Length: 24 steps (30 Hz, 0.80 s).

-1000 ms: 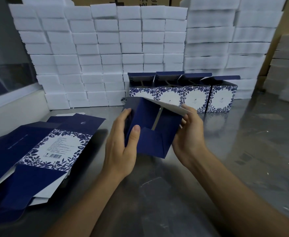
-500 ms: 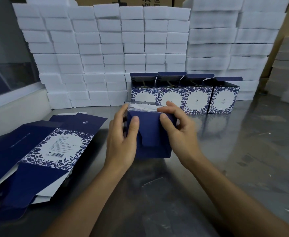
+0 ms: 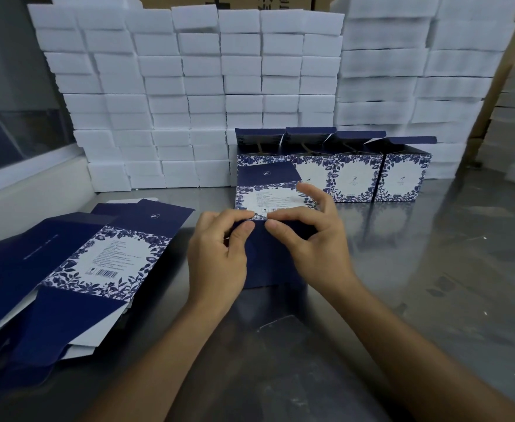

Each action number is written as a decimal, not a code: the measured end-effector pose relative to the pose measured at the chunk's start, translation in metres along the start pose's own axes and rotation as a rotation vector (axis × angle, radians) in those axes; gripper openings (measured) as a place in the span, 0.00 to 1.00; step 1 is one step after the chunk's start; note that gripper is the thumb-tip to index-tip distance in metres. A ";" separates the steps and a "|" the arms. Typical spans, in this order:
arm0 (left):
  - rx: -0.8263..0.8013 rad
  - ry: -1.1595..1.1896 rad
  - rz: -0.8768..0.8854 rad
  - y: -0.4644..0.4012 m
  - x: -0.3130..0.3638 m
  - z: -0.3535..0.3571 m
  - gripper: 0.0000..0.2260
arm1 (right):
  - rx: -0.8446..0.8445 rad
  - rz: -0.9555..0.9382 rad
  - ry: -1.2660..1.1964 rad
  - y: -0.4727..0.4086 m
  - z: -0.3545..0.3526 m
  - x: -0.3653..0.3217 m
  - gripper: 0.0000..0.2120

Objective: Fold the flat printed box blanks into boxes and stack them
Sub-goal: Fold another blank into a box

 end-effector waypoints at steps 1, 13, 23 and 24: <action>0.002 0.001 0.005 0.000 0.000 0.000 0.06 | 0.001 -0.007 0.005 0.000 0.000 0.001 0.14; -0.012 0.021 0.047 -0.005 -0.004 -0.004 0.09 | -0.012 -0.054 0.063 -0.001 0.001 0.013 0.05; 0.013 0.009 0.048 -0.009 -0.011 -0.009 0.09 | -0.015 0.044 -0.064 -0.001 -0.003 0.023 0.06; 0.016 0.009 0.052 -0.009 -0.011 -0.009 0.09 | -0.017 0.040 -0.062 -0.001 -0.003 0.023 0.06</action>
Point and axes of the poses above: each hand's wrist, its own y-axis away from the middle knuckle, its own z-axis out of the palm, x = y × z, the point moved 5 cm from there along -y, towards the middle knuckle, and after that the axes turned 4 degrees about -x, right-handed, at the moved point
